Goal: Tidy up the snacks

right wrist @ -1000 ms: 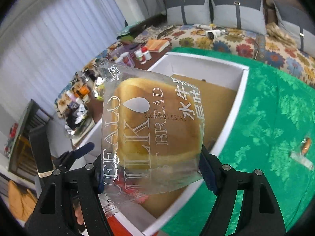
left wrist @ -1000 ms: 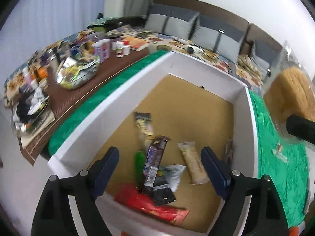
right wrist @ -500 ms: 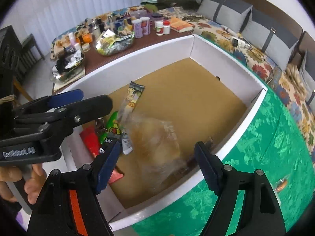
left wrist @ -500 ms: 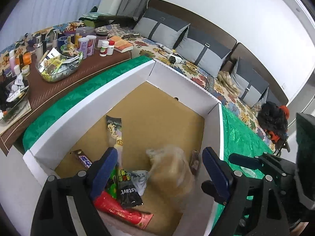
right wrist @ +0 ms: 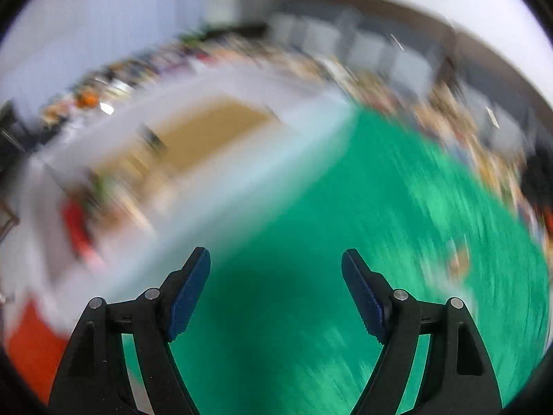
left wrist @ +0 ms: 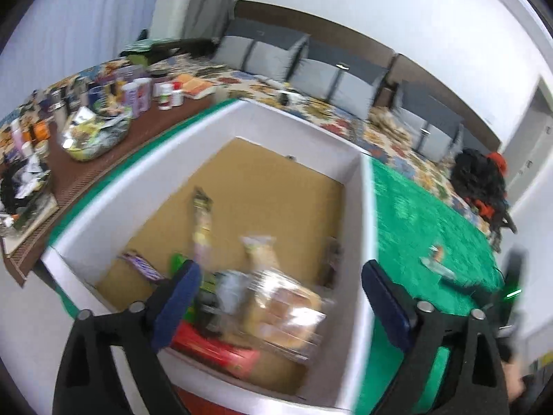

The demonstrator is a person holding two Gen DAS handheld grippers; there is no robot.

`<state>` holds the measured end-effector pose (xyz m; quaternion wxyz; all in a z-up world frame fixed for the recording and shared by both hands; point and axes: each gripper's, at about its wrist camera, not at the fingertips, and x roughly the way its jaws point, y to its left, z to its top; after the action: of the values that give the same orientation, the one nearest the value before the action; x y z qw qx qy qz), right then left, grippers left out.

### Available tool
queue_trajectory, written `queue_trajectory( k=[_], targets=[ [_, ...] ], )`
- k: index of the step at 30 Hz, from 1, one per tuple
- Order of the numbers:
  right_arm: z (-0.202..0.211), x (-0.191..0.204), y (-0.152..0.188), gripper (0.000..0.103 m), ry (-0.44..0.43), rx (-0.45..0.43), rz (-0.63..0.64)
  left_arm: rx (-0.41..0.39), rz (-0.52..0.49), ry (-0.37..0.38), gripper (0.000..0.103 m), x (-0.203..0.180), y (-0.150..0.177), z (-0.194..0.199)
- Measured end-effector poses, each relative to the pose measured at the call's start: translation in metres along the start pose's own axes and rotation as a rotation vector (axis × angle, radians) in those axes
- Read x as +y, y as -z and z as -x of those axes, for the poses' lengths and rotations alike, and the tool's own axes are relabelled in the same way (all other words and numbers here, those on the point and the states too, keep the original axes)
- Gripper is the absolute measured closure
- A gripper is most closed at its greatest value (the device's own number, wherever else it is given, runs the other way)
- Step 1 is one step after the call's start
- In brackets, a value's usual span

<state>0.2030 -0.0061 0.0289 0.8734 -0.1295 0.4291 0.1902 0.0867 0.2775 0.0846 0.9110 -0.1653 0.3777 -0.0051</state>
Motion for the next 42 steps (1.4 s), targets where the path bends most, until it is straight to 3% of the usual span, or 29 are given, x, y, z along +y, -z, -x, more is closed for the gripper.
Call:
queue_trajectory(
  k=[4,8,12,15,20,29,36,42],
  targets=[
    [0.004,-0.095,0.099,0.022,0.085,0.027,-0.235,0.024,-0.099,0.128,0.004,-0.072,0.027,-0.004],
    [0.019,-0.158,0.162,0.022,0.159,0.036,-0.39,0.088,-0.188,0.252,0.0,-0.147,0.056,-0.026],
    [0.033,-0.191,0.193,0.022,0.203,-0.014,-0.48,0.204,-0.298,0.26,0.0,-0.211,0.097,-0.077],
    [0.036,-0.201,0.192,0.022,0.185,-0.034,-0.532,0.283,-0.364,0.202,0.001,-0.237,0.125,-0.126],
    [0.03,-0.206,0.189,0.021,0.185,-0.039,-0.537,0.33,-0.386,0.078,0.001,-0.242,0.136,-0.182],
    [0.021,-0.195,0.191,0.017,0.253,0.009,-0.456,0.286,-0.402,-0.076,0.0,-0.231,0.111,-0.233],
    [0.021,-0.195,0.192,0.016,0.254,0.007,-0.451,0.211,-0.415,-0.054,0.0,-0.221,0.104,-0.241],
    [0.021,-0.194,0.192,0.016,0.259,0.003,-0.45,0.204,-0.443,-0.025,0.0,-0.219,0.093,-0.252]
  ],
)
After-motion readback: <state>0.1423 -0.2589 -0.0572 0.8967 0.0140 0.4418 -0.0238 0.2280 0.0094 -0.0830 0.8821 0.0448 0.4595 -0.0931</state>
